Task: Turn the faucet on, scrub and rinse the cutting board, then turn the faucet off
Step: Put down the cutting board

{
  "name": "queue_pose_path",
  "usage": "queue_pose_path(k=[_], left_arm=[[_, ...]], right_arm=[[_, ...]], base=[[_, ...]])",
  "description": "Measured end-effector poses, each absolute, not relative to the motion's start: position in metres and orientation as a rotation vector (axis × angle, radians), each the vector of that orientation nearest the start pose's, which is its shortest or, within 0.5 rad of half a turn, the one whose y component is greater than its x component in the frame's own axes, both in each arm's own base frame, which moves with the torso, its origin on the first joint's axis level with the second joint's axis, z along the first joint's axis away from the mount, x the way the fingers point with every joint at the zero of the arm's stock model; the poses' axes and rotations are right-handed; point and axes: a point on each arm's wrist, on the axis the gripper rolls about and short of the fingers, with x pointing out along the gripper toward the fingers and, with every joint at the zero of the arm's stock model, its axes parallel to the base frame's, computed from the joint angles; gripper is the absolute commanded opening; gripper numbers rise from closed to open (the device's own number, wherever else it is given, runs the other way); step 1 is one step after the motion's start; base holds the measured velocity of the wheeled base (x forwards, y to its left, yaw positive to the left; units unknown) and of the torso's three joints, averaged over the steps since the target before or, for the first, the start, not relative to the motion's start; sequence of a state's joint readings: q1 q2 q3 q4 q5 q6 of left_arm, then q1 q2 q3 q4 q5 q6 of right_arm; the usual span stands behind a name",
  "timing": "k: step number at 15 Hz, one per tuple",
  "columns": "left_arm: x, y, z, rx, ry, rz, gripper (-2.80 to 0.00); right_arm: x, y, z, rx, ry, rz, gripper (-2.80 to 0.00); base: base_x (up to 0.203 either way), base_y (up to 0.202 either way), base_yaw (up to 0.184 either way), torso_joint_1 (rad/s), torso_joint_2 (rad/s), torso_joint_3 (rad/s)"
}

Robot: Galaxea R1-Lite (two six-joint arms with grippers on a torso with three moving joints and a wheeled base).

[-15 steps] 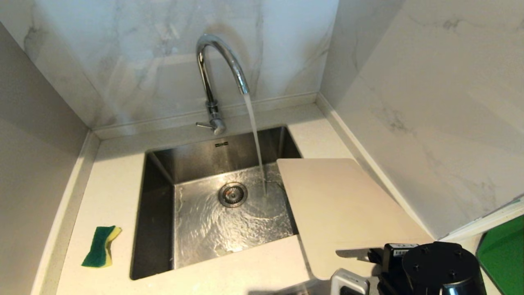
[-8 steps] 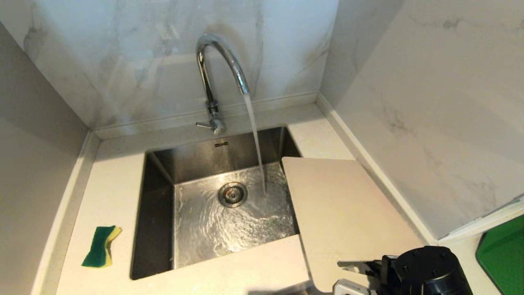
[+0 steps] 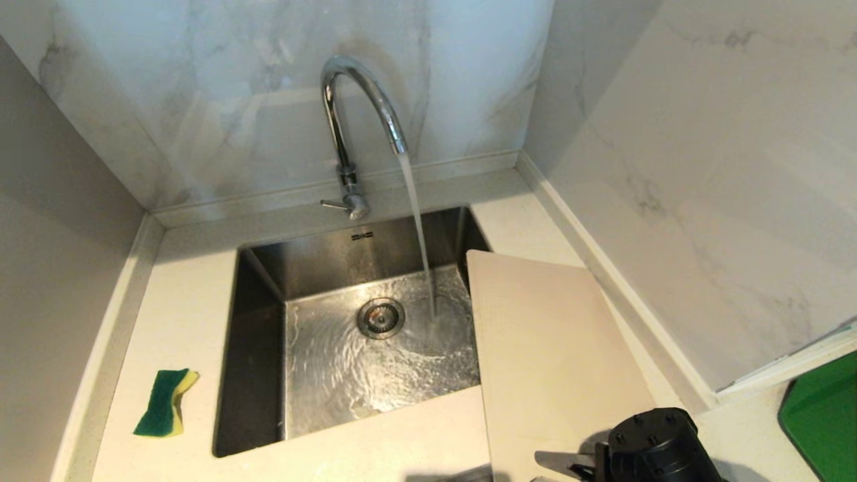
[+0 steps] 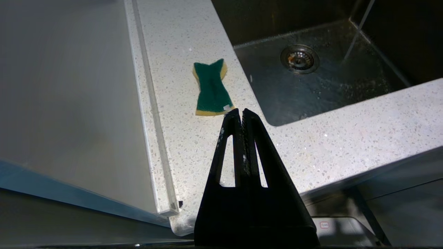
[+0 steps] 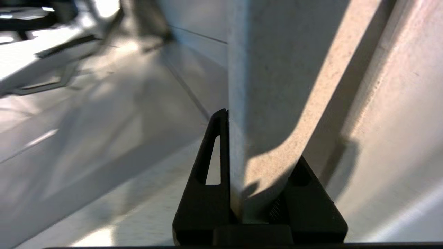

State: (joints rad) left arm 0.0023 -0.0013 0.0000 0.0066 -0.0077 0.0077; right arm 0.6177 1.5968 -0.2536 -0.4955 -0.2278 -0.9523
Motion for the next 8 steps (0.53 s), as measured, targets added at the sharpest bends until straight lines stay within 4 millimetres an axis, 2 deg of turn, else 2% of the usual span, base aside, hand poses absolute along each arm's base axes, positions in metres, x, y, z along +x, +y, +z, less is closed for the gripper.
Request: queue_pose_path(k=[8], left_arm=[[-0.023,0.0,0.075,0.008,0.006,-0.005,-2.8]], right_arm=[[0.148,0.102,0.051,-1.175,0.632,0.874,-2.8]], base=[[0.0,0.0,0.0,0.0,0.0,0.0]])
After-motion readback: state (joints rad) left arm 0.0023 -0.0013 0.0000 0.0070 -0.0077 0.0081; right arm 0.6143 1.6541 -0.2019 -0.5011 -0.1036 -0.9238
